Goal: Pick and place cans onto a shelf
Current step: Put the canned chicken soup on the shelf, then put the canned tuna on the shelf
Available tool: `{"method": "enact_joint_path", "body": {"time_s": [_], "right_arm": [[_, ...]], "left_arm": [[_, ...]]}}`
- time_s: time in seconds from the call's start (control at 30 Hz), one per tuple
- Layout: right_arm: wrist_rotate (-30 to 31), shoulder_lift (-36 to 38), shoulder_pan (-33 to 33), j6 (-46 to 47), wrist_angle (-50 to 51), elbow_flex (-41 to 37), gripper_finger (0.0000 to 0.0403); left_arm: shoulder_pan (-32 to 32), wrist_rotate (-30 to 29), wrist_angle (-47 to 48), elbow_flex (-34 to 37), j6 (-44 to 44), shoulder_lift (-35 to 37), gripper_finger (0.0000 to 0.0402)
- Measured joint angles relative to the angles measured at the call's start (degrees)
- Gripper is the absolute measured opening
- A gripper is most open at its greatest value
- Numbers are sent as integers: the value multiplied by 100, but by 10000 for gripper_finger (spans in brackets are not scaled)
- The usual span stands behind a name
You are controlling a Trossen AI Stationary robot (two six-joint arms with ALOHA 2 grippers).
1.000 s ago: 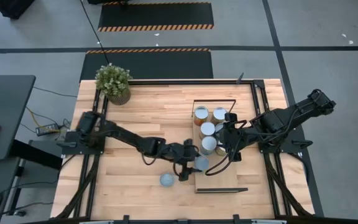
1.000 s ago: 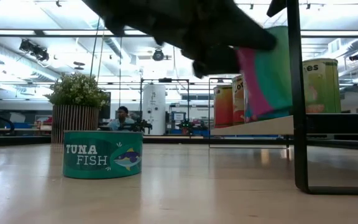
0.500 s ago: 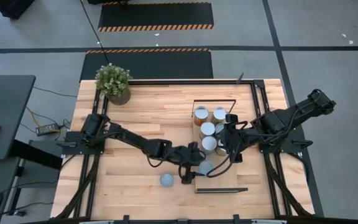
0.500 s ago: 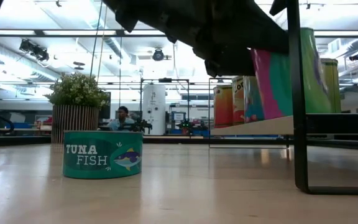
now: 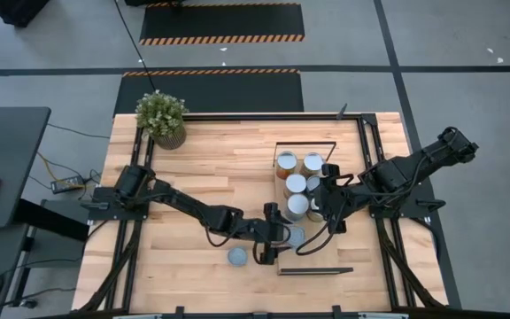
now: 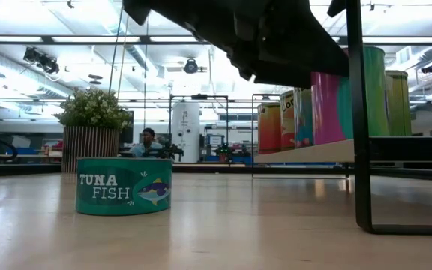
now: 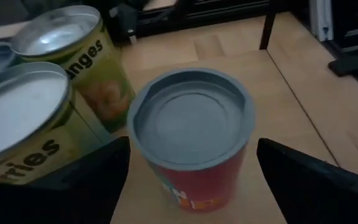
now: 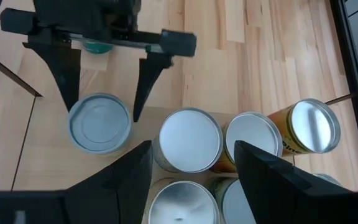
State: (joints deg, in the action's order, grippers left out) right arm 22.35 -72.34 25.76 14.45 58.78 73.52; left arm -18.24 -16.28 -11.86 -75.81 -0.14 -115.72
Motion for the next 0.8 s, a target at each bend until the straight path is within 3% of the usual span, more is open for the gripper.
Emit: {"method": "enact_joint_path", "body": {"time_s": [0.23, 0.43, 0.6, 0.8], "right_arm": [[4, 0, 16, -6, 0, 0, 233], [4, 0, 16, 54, 2, 0, 233], [-94, 0, 17, 104, 2, 0, 233], [33, 0, 16, -83, -11, 0, 233]], "left_arm": [[-245, -1394, 17, 0, 96, 0, 355], [-257, -1753, 17, -2, 34, 2, 354], [-371, -1397, 311, -7, -221, 167, 354], [-445, -498, 2016, -7, -1175, 819, 354]]}}
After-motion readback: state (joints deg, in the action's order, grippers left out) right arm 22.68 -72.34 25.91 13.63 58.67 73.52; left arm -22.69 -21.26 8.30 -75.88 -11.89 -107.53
